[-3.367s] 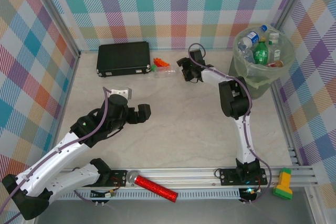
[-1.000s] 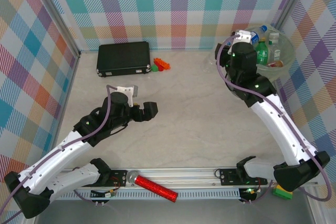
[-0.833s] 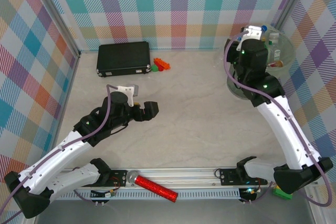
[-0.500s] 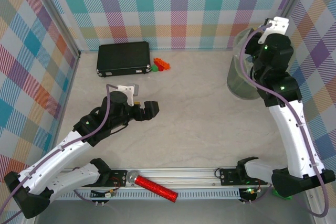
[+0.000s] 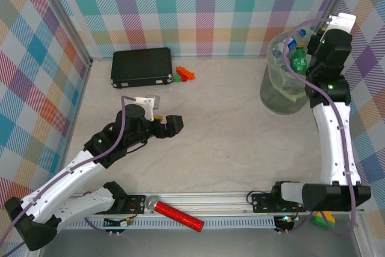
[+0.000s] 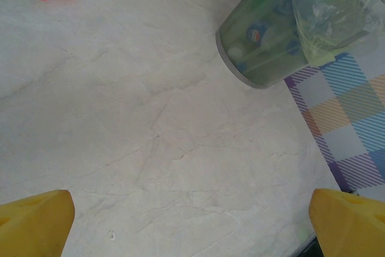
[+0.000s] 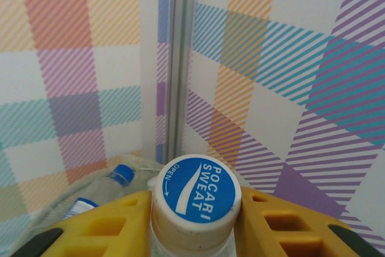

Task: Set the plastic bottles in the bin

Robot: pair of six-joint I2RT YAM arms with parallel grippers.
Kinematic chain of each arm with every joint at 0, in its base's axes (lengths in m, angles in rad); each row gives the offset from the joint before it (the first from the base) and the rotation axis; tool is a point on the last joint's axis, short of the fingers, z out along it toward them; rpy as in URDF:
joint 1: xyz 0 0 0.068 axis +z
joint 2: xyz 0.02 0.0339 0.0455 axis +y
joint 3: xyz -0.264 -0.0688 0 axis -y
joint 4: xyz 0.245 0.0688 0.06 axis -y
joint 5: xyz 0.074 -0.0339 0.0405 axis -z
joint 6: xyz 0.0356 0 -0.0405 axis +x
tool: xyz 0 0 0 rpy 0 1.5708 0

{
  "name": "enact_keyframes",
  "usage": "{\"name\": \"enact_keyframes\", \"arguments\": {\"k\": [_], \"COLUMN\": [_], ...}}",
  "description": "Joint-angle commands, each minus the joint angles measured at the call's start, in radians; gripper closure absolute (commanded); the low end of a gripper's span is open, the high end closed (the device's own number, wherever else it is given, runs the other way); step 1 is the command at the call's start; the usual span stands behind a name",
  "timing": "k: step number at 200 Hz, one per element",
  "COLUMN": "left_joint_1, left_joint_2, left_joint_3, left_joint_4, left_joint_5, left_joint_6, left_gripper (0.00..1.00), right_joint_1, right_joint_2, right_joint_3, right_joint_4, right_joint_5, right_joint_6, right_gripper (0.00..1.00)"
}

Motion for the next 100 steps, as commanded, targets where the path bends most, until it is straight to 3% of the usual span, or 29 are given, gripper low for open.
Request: {"name": "enact_keyframes", "arguments": {"k": [1, 46, 100], "left_joint_1": [0.008, 0.008, 0.007], "left_joint_2": [-0.021, -0.009, 0.005], "left_joint_3": [-0.019, -0.026, -0.028], "left_joint_4": [0.029, 0.027, 0.034], "left_joint_5": [0.019, 0.013, 0.007], "left_joint_6": [0.011, 0.015, 0.020], "left_gripper": [0.00, 0.00, 0.00], "right_joint_1": [-0.011, -0.042, -0.070], "right_joint_2": [0.042, 0.120, 0.087], "right_joint_3": [-0.038, -0.051, -0.142], "right_joint_4": [0.139, 0.163, 0.038], "right_joint_5": [0.005, 0.008, -0.029], "right_joint_6": [-0.100, -0.120, 0.081], "right_gripper": [0.64, 0.64, 0.65]}}
